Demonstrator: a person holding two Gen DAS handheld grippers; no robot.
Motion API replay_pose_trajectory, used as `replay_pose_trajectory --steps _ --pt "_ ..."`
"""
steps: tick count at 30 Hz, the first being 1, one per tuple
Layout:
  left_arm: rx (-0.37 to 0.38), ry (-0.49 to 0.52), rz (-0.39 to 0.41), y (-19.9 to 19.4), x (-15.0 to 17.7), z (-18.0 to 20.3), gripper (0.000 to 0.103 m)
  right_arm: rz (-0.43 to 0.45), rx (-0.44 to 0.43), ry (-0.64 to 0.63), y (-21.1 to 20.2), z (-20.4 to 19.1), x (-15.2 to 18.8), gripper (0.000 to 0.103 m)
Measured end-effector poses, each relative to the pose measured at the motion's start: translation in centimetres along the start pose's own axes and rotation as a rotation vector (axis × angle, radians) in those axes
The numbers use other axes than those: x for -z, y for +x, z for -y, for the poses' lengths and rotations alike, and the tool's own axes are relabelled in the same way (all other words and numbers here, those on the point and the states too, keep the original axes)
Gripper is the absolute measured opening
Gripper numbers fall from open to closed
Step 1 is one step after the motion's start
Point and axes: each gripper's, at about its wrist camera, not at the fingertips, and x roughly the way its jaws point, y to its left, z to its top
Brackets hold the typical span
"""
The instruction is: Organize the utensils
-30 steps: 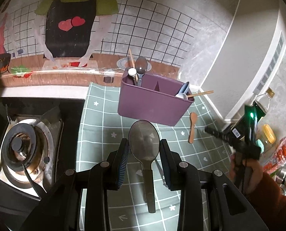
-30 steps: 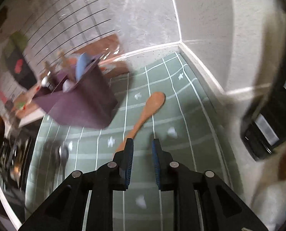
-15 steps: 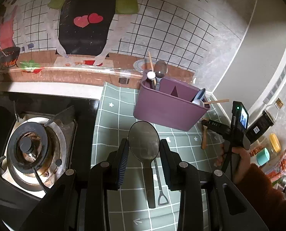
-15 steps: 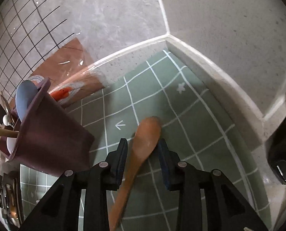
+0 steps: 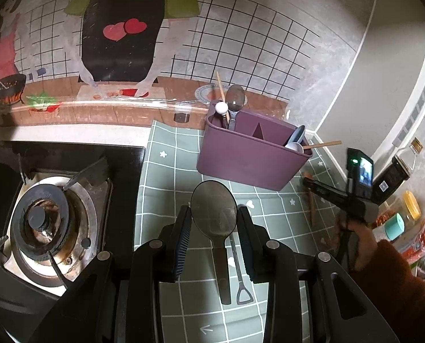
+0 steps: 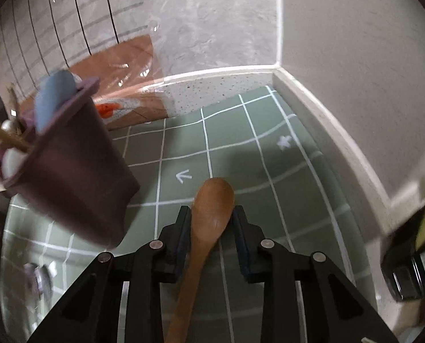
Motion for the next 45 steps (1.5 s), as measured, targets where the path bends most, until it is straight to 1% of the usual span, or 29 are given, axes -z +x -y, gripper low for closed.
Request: replay_pose_trajectory --steps 2,8,13,17,20,21,22,23,26,28,29,31,34,36,38,40,41,42,44,45 --pt "0.004 0.012 -0.001 -0.1 0.1 0.3 0.034 0.014 -0.009 -0.006 -1.6 0.4 0.7 0.027" --pt "0.017 0.05 0.005 -0.8 0.5 1.2 0.034 0.062 -0.096 -0.04 -7.6 -0.2 3.2 0.026" --pt "0.027 0.066 0.019 -1.5 0.8 2.0 0.034 0.121 -0.182 -0.071 -12.6 -1.8 4.7 0.026" --pt "0.049 0.065 0.04 -2.3 0.3 2.5 0.034 0.182 -0.222 -0.103 -16.2 -3.6 5.0 0.026" --pt "0.071 0.076 0.077 -3.5 -0.9 3.2 0.034 0.233 -0.254 -0.111 -18.6 -4.7 4.0 0.026" --pt "0.082 0.082 0.101 -4.1 -1.8 3.5 0.034 0.254 -0.262 -0.117 -19.5 -5.0 3.6 0.025" --pt "0.088 0.088 0.122 -4.6 -2.6 3.8 0.034 0.28 -0.267 -0.131 -20.5 -5.6 3.0 0.01" --pt "0.095 0.097 0.162 -5.5 -3.9 4.1 0.034 0.298 -0.271 -0.15 -21.4 -6.2 2.1 0.006" --pt "0.098 0.121 0.251 -7.2 -7.1 4.8 0.034 0.38 -0.295 -0.166 -24.2 -7.6 -0.9 0.006" --pt "0.106 0.119 0.301 -7.8 -9.7 4.9 0.034 0.435 -0.3 -0.176 -25.6 -8.4 -2.9 0.006" --pt "0.114 0.115 0.312 -7.8 -10.7 5.0 0.034 0.458 -0.305 -0.183 -26.1 -8.8 -4.0 0.006" --pt "0.116 0.101 0.323 -7.6 -12.4 4.7 0.034 0.476 -0.313 -0.192 -26.5 -9.4 -5.7 0.005" --pt "0.115 0.081 0.305 -7.2 -13.4 3.9 0.034 0.453 -0.34 -0.211 -26.3 -9.7 -7.1 0.005" --pt "0.109 0.093 0.292 -6.9 -13.0 3.4 0.034 0.424 -0.343 -0.243 -25.7 -9.9 -6.7 0.005" --pt "0.103 0.08 0.277 -6.6 -12.0 2.8 0.034 0.385 -0.346 -0.277 -24.4 -9.8 -5.5 0.006" --pt "0.117 0.057 0.251 -6.2 -11.1 2.0 0.034 0.32 -0.366 -0.323 -22.3 -10.0 -4.0 0.015" --pt "0.114 0.051 0.238 -5.9 -10.4 1.7 0.034 0.296 -0.375 -0.34 -21.4 -10.1 -3.4 0.028" --pt "0.107 0.049 0.228 -5.7 -9.7 1.5 0.034 0.279 -0.382 -0.353 -20.6 -10.2 -2.7 0.037" --pt "0.089 0.04 0.212 -5.4 -8.3 0.8 0.034 0.246 -0.39 -0.39 -18.8 -10.5 -1.2 0.039" --pt "0.079 0.031 0.206 -5.3 -7.5 0.5 0.034 0.215 -0.398 -0.427 -17.7 -11.0 -0.4 0.04"
